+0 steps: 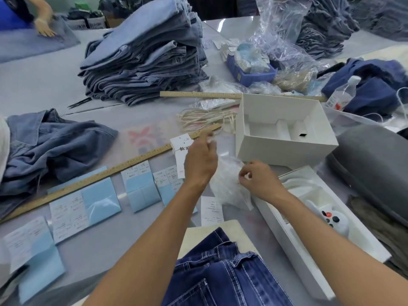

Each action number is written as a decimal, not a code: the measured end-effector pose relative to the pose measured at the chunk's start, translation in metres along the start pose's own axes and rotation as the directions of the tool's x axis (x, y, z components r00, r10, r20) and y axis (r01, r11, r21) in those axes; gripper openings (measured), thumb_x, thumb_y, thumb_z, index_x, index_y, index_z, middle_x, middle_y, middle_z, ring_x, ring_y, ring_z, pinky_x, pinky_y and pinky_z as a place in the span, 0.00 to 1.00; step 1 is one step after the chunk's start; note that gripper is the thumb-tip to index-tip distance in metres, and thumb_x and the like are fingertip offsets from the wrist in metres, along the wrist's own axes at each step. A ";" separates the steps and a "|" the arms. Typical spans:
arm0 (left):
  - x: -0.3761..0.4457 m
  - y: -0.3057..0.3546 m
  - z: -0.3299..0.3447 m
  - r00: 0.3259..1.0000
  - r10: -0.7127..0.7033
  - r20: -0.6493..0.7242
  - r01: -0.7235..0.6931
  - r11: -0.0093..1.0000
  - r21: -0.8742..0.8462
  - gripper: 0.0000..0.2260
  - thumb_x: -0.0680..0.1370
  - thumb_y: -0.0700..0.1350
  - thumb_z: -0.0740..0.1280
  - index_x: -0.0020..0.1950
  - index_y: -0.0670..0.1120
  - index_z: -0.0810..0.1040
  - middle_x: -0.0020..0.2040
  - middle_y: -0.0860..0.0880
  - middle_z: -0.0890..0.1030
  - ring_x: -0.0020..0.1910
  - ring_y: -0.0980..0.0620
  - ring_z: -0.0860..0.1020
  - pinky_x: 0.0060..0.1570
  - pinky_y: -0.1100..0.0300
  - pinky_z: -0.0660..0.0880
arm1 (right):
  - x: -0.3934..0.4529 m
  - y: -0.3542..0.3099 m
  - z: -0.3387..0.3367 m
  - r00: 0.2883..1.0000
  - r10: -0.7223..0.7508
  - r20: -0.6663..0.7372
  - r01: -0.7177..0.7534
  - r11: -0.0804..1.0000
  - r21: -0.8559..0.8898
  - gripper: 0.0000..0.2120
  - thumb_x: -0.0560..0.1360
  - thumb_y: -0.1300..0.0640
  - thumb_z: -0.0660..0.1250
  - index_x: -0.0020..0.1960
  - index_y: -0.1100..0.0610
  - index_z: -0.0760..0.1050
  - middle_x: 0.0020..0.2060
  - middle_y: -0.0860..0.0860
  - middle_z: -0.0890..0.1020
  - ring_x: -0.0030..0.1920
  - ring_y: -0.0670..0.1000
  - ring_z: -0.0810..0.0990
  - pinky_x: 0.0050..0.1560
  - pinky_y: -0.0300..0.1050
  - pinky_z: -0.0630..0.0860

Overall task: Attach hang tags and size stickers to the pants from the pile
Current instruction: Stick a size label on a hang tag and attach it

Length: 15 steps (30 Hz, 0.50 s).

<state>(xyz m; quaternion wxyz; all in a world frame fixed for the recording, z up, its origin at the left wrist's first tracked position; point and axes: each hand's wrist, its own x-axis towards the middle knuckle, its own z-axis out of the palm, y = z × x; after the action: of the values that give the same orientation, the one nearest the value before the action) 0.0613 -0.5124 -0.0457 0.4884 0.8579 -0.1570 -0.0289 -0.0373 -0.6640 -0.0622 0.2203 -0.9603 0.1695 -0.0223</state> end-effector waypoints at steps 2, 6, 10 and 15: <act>-0.003 -0.025 0.009 0.962 -0.266 0.060 0.259 0.961 0.096 0.21 0.81 0.55 0.67 0.69 0.47 0.70 0.64 0.45 0.76 0.60 0.43 0.77 0.53 0.53 0.72 | -0.005 0.008 -0.001 0.999 0.004 -0.035 -0.010 0.985 -0.175 0.07 0.77 0.56 0.68 0.51 0.55 0.84 0.50 0.51 0.79 0.53 0.54 0.78 0.52 0.48 0.74; -0.005 -0.041 0.023 0.905 -0.338 0.259 0.319 0.941 0.114 0.20 0.77 0.56 0.74 0.61 0.45 0.78 0.60 0.46 0.78 0.54 0.44 0.80 0.55 0.46 0.81 | -0.005 0.003 0.008 0.980 -0.199 -0.028 0.192 0.967 -0.170 0.12 0.77 0.64 0.67 0.57 0.56 0.84 0.55 0.52 0.82 0.58 0.55 0.76 0.57 0.46 0.71; -0.006 -0.034 0.033 0.906 -0.311 0.288 0.241 0.937 0.255 0.10 0.77 0.47 0.72 0.55 0.47 0.76 0.50 0.46 0.81 0.46 0.43 0.83 0.50 0.47 0.82 | 0.001 -0.002 0.016 0.935 -0.279 0.218 0.341 0.875 -0.345 0.15 0.80 0.60 0.62 0.60 0.50 0.83 0.57 0.49 0.84 0.59 0.54 0.77 0.55 0.48 0.71; -0.006 -0.029 0.036 0.924 -0.319 0.209 0.286 0.942 0.173 0.04 0.77 0.38 0.66 0.46 0.46 0.77 0.45 0.44 0.83 0.41 0.42 0.84 0.46 0.46 0.83 | 0.000 -0.009 0.016 0.917 -0.255 0.306 0.384 0.769 -0.512 0.15 0.80 0.59 0.60 0.60 0.46 0.79 0.49 0.50 0.83 0.56 0.53 0.76 0.49 0.50 0.62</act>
<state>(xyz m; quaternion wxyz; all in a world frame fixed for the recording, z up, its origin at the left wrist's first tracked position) 0.0555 -0.5266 -0.0900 0.3948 0.8945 -0.0804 -0.1938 -0.0322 -0.6499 -0.0729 -0.0618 -0.9931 -0.0237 0.0972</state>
